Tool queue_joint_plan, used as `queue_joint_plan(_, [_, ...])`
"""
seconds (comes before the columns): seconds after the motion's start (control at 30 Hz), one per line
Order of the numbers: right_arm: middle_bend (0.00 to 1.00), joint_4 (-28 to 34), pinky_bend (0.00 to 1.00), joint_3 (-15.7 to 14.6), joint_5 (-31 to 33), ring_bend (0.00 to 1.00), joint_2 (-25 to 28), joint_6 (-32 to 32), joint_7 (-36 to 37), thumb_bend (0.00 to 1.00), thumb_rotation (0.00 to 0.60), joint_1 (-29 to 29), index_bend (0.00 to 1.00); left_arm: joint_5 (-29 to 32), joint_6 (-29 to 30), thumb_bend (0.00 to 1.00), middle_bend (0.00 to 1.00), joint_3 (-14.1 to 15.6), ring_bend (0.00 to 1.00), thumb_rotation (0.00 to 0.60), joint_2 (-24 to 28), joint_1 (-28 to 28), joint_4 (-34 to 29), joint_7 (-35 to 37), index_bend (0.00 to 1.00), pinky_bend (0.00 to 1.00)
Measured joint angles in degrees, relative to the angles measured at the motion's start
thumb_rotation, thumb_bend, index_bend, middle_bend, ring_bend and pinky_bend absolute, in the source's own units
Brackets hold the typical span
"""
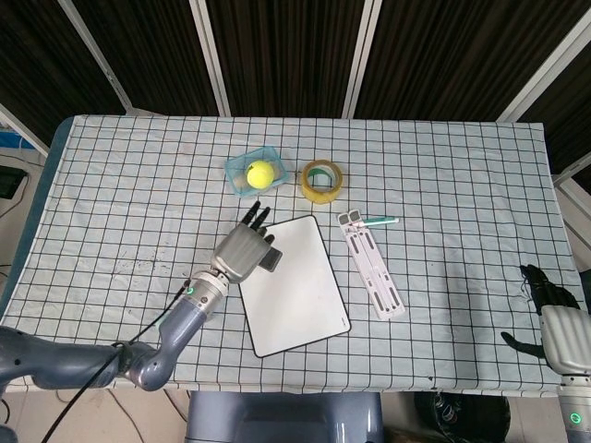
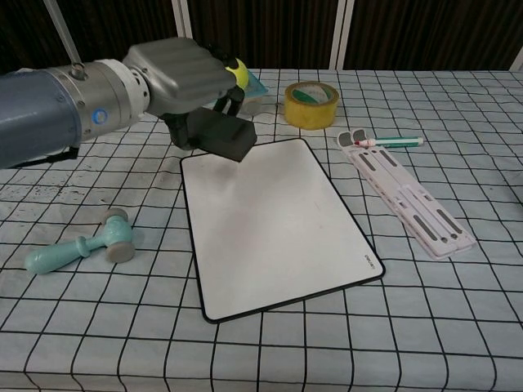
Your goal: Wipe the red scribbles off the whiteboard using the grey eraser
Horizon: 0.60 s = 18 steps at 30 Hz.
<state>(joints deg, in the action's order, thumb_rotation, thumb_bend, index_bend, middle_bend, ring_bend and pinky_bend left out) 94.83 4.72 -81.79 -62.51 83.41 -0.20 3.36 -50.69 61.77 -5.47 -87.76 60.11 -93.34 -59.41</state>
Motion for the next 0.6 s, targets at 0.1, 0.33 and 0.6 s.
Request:
queue_joint_plan(0.1, [0.11, 0.1, 0.21, 0.0, 0.0, 0.20, -0.1, 0.1, -0.3, 0.07, 0.600, 0.0, 0.06, -0.4, 1.0, 0.30, 0.44, 0.3, 0.00, 0.600, 5.2, -1.0, -3.3, 0.1, 0.40, 0.02])
queue_joint_plan(0.33, [0.11, 0.2, 0.21, 0.1, 0.1, 0.20, -0.1, 0.0, -0.5, 0.07, 0.600, 0.0, 0.06, -2.8, 2.3, 0.30, 0.44, 3.4, 0.00, 0.600, 14.7, -4.7, -6.8, 1.8, 0.40, 0.02])
queue_joint_plan(0.6, [0.11, 0.2, 0.21, 0.0, 0.0, 0.20, -0.1, -0.1, -0.4, 0.07, 0.600, 0.1, 0.06, -5.9, 2.5, 0.30, 0.43, 6.0, 0.00, 0.600, 16.8, -8.8, -3.2, 8.8, 0.40, 0.02])
